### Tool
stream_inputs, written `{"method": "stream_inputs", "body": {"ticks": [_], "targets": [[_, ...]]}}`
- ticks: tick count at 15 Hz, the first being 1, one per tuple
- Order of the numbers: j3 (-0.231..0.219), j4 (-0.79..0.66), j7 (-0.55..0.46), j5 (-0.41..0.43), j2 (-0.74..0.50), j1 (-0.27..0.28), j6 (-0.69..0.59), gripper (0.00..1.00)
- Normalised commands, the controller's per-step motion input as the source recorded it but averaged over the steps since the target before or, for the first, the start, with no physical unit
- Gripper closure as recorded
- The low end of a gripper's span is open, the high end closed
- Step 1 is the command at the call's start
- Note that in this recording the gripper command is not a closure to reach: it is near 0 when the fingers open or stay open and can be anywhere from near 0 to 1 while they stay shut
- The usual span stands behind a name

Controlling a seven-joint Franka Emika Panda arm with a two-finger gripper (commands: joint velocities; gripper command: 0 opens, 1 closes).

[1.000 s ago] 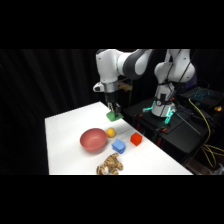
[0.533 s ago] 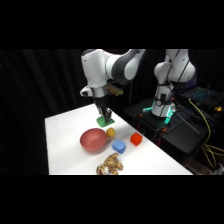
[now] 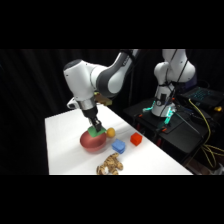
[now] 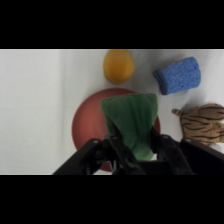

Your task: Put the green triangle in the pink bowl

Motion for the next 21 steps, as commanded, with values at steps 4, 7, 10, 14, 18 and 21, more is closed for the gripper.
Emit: {"method": "stream_inputs", "body": {"ticks": [4,7,10,14,18,21], "targets": [[-0.011,0.44,-0.18,-0.026,0.21,-0.042,-0.26,1.00],[-0.004,0.23,-0.19,0.006,0.05,-0.069,-0.21,0.00],[0.003,0.10,-0.16,0.020,-0.04,-0.049,-0.15,0.00],[0.004,-0.09,-0.12,0.015,-0.20,-0.020,-0.08,0.00],[-0.003,-0.23,-0.09,0.005,-0.30,-0.009,-0.02,0.00],[-0.012,-0.25,-0.06,0.001,-0.28,-0.004,0.02,0.00]]}}
